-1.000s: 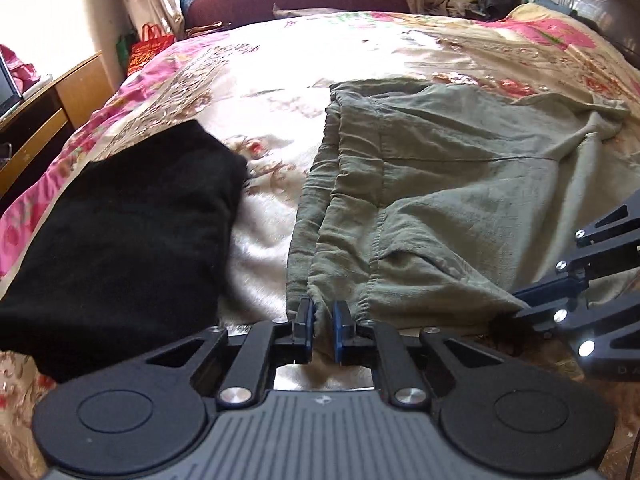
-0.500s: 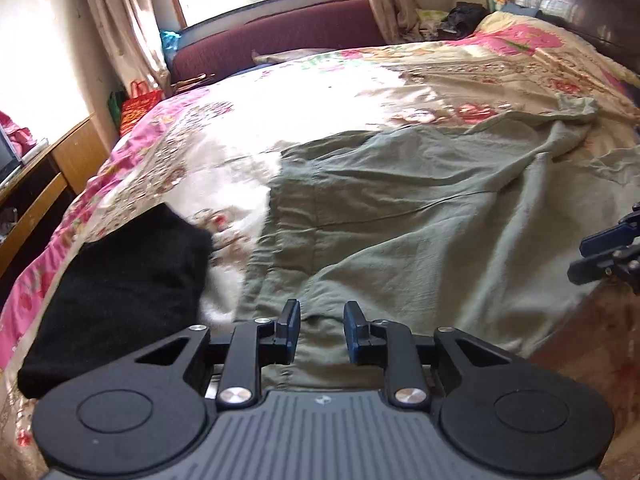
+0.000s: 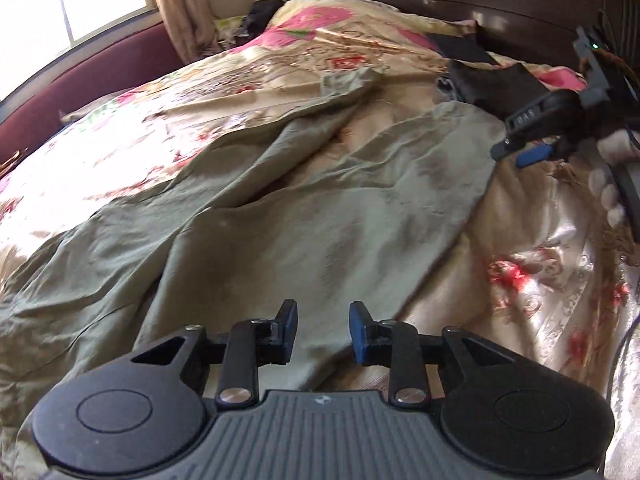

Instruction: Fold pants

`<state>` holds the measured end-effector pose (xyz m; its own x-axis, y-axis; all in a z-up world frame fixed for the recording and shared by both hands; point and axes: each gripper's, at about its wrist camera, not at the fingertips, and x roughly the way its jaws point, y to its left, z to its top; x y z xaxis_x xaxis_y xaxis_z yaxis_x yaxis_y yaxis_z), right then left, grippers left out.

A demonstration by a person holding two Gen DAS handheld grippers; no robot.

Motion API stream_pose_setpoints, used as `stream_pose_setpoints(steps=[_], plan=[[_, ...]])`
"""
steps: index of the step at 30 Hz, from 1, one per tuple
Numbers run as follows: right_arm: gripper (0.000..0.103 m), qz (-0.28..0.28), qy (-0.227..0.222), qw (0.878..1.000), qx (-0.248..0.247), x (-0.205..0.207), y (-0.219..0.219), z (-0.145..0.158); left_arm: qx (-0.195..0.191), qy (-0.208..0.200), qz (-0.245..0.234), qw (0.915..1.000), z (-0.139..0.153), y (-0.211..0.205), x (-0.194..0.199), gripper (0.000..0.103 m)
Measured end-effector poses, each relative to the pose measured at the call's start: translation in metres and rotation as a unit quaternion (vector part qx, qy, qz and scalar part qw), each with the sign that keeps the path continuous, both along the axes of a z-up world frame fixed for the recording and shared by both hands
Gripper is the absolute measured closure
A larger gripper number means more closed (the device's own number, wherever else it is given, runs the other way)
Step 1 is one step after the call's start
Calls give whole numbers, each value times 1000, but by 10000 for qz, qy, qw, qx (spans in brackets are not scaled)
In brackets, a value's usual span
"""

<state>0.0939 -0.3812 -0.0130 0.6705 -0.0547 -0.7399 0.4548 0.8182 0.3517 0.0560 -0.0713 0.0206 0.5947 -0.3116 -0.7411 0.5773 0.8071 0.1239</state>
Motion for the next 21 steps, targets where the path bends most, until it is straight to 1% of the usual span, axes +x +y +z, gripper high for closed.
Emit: stream_pose_setpoints(steps=[1, 3, 6, 8, 10, 14, 16, 19, 21], plan=[[60, -61, -49, 9999, 93, 3, -8, -2, 33, 14, -97, 9999, 0, -9, 1, 56], [59, -106, -134, 9998, 107, 9, -16, -4, 73, 71, -252, 9996, -1, -21, 2, 55], [57, -4, -287, 9996, 39, 17, -16, -2, 157, 139, -335, 9992, -4, -36, 8, 55], [57, 103, -410, 9990, 114, 26, -16, 0, 134, 186, -371, 9990, -4, -44, 13, 55], [58, 143, -513, 9985, 87, 31, -15, 2, 98, 163, -460, 9988, -3, -53, 19, 55], [57, 143, -524, 9983, -205, 36, -23, 4, 22, 42, -699, 9975, 0, -80, 33, 54], [57, 198, -446, 9986, -224, 38, -28, 3, 7, 9, -810, 9967, 0, -93, 37, 54], [55, 310, -496, 9983, -53, 39, -33, 1, 18, -5, -1015, 9948, -1, -110, 43, 54], [56, 378, -558, 9976, 126, 40, -34, 4, 81, -31, -1117, 9937, -3, -123, 46, 54]])
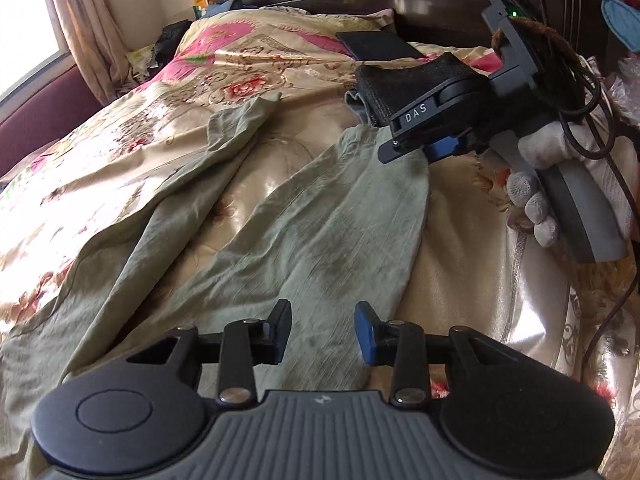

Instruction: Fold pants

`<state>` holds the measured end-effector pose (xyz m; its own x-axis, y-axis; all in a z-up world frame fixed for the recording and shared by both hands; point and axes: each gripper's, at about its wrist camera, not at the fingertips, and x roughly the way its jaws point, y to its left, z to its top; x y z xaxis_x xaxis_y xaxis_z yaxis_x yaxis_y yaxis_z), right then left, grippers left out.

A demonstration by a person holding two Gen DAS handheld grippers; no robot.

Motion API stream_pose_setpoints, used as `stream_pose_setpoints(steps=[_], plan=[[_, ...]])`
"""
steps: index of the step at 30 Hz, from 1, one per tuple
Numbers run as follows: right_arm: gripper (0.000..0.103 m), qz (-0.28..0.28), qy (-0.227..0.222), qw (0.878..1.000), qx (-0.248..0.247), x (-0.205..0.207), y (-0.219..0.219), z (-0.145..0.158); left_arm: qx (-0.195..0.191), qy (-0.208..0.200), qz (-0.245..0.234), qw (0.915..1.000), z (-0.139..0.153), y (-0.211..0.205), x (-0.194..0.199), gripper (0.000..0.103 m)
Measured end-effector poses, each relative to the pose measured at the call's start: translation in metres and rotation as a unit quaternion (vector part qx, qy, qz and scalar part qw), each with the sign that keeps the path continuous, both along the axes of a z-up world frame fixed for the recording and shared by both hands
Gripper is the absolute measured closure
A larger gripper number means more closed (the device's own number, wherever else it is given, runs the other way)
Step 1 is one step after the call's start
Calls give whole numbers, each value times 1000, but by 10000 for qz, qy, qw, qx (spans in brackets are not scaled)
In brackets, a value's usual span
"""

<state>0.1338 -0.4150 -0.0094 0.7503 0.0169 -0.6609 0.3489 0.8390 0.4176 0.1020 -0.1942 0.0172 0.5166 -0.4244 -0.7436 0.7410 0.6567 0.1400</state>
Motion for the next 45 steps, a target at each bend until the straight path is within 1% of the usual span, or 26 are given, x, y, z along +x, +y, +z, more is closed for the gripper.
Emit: stream_pose_setpoints(steps=[1, 4, 6, 7, 8, 10, 12, 15, 18, 22, 24, 25, 26, 27, 28, 29, 30, 33, 35, 38, 39, 40, 41, 43, 44, 45], plan=[[59, 70, -87, 9999, 127, 0, 0, 3, 6, -17, -27, 10000, 0, -3, 0, 54], [58, 381, -452, 9976, 349, 3, 7, 15, -17, -21, -73, 10000, -1, -8, 1, 53], [58, 867, -784, 9924, 389, 4, 14, 21, -10, 22, -21, 10000, -3, -6, 1, 50], [53, 1022, -871, 9904, 327, 4, 17, 23, 1, 54, 24, 10000, -5, -4, 1, 49], [50, 1077, -871, 9902, 200, 3, 20, 24, 19, 82, 65, 9999, -7, -2, 1, 48], [50, 1021, -735, 9919, -186, -3, 21, 22, 53, 123, 141, 9998, -9, 4, 1, 48], [50, 769, -637, 9946, -300, -16, 11, 17, 57, 163, 196, 9997, -11, 10, 0, 48], [48, 225, -401, 9988, -164, -34, -10, 9, 49, 195, 250, 9995, -14, 16, -1, 48], [48, 13, -146, 9999, 12, -44, -18, -2, 12, 209, 306, 9993, -15, 17, -2, 48], [48, 134, -59, 9982, 589, -38, -14, -17, -77, 158, 278, 9995, -12, 21, -11, 48], [48, 139, -105, 9979, 617, -23, -11, -20, -51, 171, 202, 9996, -13, 21, -16, 47], [51, 112, -124, 9977, 664, -15, -11, -20, 7, 146, 159, 9998, -14, 21, -19, 47], [71, 62, -90, 9967, 805, -6, -13, -20, 90, 89, 123, 9998, -15, 19, -22, 47], [88, 15, 38, 9950, 996, 0, -12, -19, 191, -3, 67, 9998, -16, 17, -25, 47], [99, 15, 83, 9927, 1202, 4, -14, -17, 253, -77, 16, 9996, -17, 15, -28, 47], [99, 47, 8, 9907, 1363, 5, -14, -13, 321, -161, -51, 9993, -17, 14, -31, 47], [99, 90, -97, 9897, 1422, 5, -14, -4, 387, -242, -116, 9989, -17, 11, -33, 47], [99, 205, -408, 9897, 1359, -13, -18, 28, 442, -365, -243, 9981, -12, 8, -37, 47], [99, 227, -542, 9900, 1280, -29, -25, 50, 316, -349, -326, 9984, -4, 10, -40, 48], [99, 137, -709, 9937, 854, -60, -34, 80, 42, -335, -447, 9984, 7, 13, -46, 47], [99, 76, -661, 9954, 695, -66, -36, 82, -9, -275, -485, 9984, 7, 12, -48, 47], [94, 68, -504, 9973, 537, -69, -37, 79, -21, -203, -499, 9985, 4, 10, -49, 47], [93, 113, -192, 9992, 324, -67, -37, 70, 41, -73, -513, 9986, -2, 7, -49, 47], [85, -154, 562, 9983, 9, -66, -35, 40, 290, 169, -519, 9981, -18, 2, -50, 47], [85, -168, 802, 9966, -69, -66, -35, 29, 387, 199, -530, 9976, -23, 2, -53, 47], [85, -202, 917, 9955, -95, -74, -35, 20, 453, 134, -562, 9973, -25, 5, -61, 47]])
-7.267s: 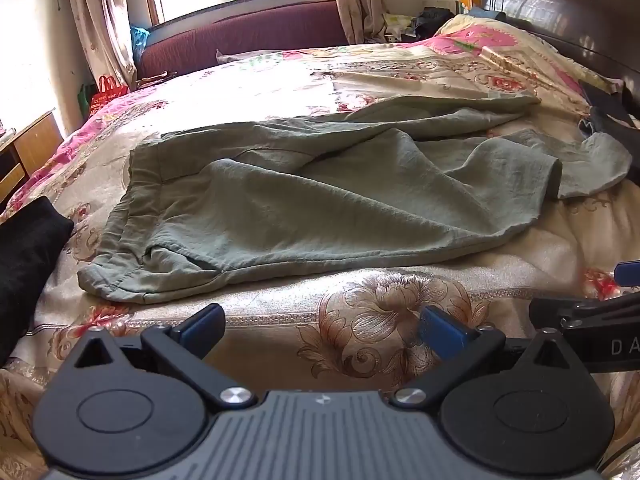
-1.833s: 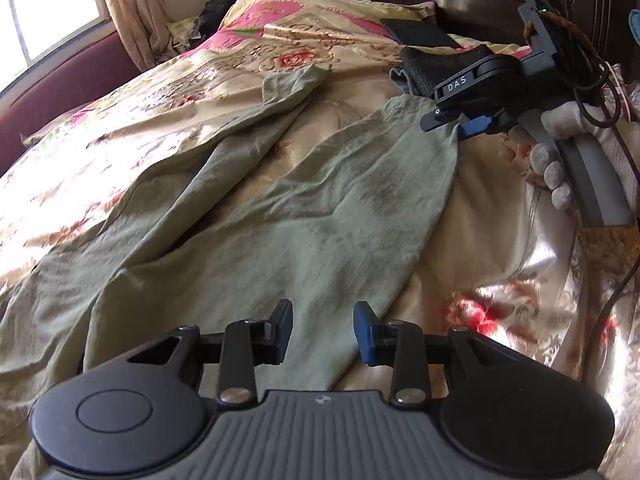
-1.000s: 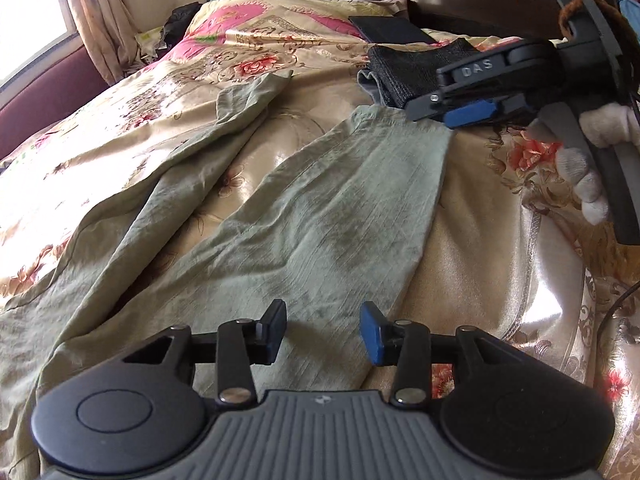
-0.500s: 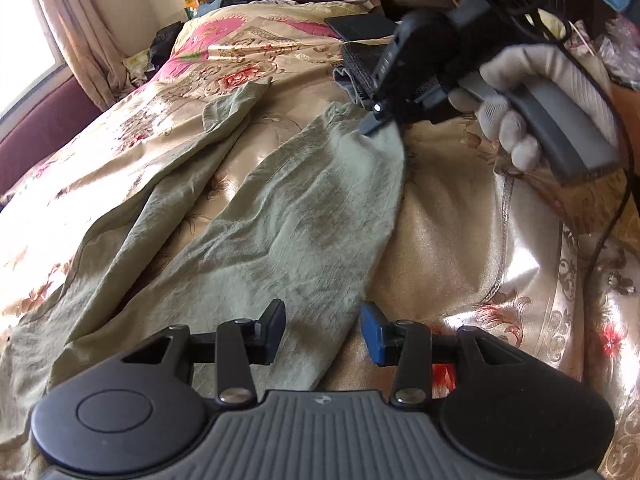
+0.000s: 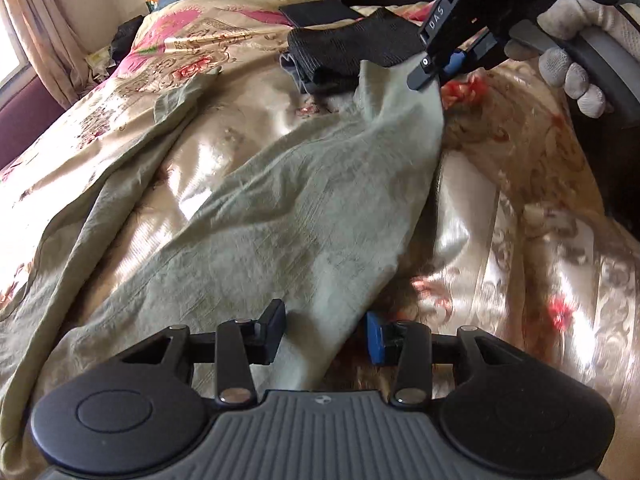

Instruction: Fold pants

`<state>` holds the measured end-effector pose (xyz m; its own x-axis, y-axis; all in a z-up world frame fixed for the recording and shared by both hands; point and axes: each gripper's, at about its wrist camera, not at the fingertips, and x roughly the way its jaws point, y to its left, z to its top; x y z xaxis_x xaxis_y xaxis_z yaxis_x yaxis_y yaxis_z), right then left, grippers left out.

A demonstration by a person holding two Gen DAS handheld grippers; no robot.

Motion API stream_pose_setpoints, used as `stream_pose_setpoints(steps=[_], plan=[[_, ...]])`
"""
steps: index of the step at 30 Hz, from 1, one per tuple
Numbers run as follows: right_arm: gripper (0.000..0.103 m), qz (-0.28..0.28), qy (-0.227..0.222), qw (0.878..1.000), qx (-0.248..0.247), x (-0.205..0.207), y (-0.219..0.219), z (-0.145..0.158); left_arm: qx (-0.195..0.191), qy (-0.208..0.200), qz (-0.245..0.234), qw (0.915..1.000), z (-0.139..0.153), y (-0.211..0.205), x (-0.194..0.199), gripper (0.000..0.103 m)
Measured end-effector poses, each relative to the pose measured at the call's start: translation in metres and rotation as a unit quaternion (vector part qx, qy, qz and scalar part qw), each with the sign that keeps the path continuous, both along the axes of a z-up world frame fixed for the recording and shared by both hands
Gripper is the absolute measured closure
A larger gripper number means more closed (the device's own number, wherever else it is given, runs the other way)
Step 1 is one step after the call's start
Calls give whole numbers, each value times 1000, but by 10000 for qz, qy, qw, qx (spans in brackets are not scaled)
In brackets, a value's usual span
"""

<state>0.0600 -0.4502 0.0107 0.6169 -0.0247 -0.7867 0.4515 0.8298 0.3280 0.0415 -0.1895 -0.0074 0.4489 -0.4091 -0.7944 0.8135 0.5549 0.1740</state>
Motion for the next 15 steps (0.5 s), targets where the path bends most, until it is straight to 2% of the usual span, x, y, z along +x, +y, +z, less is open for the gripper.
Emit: stream_pose_setpoints(steps=[2, 3, 6, 8, 12, 15], plan=[[85, -132, -86, 9999, -11, -11, 1, -2, -19, -37, -72, 10000, 5, 9, -8, 47], [85, -137, -148, 9996, -177, -14, 3, 2, -64, -10, -63, 10000, 9, 15, -11, 46], [82, -64, -197, 9927, -1189, -16, 21, 19, -110, -73, 67, 9999, 18, 32, -13, 43], [80, 72, -340, 9865, -1600, -15, 35, 30, -142, -124, 223, 9996, 22, 45, -13, 43], [78, 534, -637, 9785, -1886, -8, 70, 46, -283, -251, 683, 9969, 30, 78, -8, 41], [74, 1326, -671, 9744, -1685, 5, 110, 45, -277, -364, 1097, 9929, 30, 102, 1, 41]])
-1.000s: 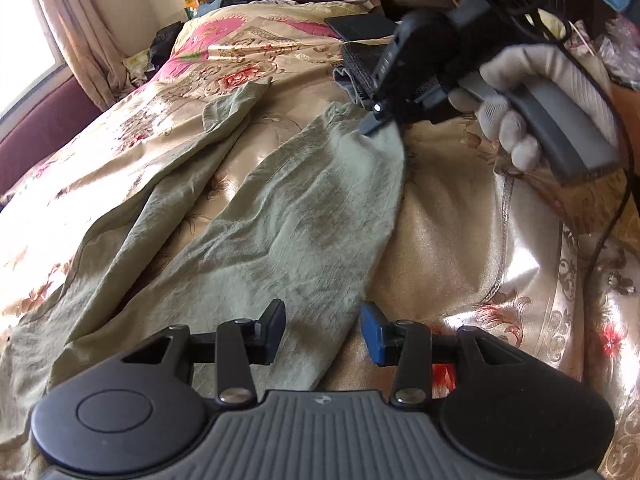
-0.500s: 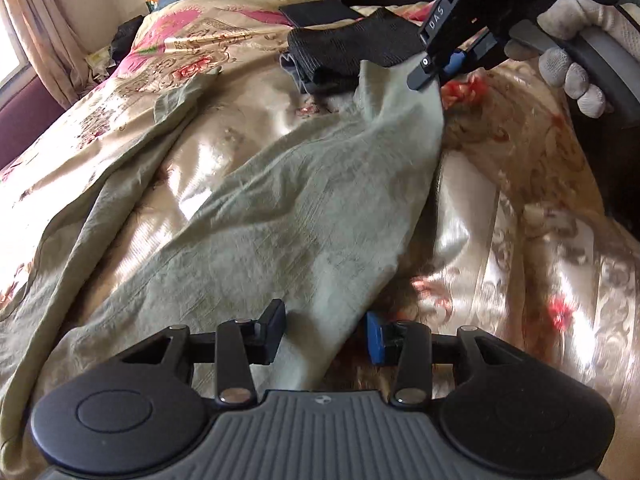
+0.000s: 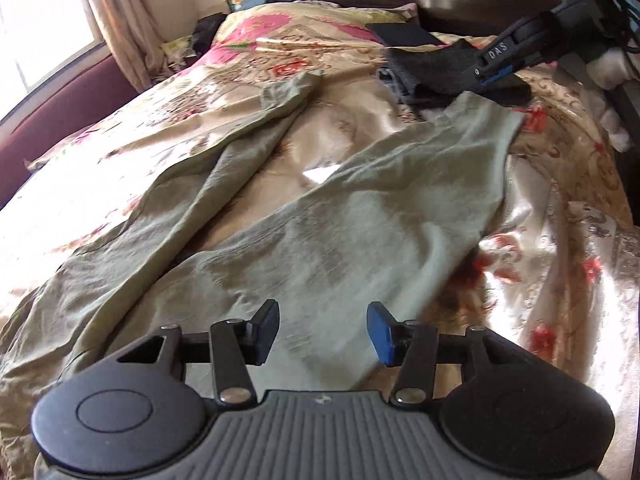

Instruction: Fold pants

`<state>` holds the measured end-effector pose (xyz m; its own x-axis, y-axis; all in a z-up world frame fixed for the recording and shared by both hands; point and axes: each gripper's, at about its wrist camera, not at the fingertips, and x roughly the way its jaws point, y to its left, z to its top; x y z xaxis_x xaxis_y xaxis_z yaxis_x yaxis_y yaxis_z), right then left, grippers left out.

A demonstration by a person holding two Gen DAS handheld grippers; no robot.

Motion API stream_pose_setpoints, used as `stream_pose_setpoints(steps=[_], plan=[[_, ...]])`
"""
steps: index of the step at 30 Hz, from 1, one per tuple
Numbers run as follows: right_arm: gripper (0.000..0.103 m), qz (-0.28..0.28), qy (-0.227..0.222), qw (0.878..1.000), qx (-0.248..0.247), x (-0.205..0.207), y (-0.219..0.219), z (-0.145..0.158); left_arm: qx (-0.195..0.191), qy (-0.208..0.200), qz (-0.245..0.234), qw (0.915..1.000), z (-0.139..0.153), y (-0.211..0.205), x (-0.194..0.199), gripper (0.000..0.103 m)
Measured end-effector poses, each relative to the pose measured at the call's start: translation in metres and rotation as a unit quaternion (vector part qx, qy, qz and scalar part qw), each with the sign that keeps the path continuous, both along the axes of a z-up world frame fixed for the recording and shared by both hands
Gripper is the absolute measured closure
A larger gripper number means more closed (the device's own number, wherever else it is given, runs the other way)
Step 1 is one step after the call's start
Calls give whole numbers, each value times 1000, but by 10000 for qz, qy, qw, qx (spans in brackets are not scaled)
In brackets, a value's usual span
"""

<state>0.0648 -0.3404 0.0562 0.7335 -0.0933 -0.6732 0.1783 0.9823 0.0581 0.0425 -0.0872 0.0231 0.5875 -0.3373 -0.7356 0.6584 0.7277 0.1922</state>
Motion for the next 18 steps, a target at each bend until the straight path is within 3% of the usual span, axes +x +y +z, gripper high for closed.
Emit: stream_pose_setpoints(steps=[3, 8, 12, 15, 18], plan=[[71, 946, 195, 9952, 163, 16, 49, -13, -4, -18, 389, 9992, -3, 22, 13, 40], [71, 2237, 640, 9713, 500, 50, 114, -50, -49, 94, 777, 9969, -16, 45, 40, 40], [71, 2062, 870, 9741, 330, 88, 129, -71, -173, 218, 1059, 9940, -29, 61, 68, 39], [68, 1832, 900, 9787, 233, 103, 130, -57, -273, 185, 1288, 9911, -25, 75, 83, 39], [68, 2157, 586, 9746, -114, 109, 138, -34, -336, -52, 1298, 9910, -9, 95, 83, 39]])
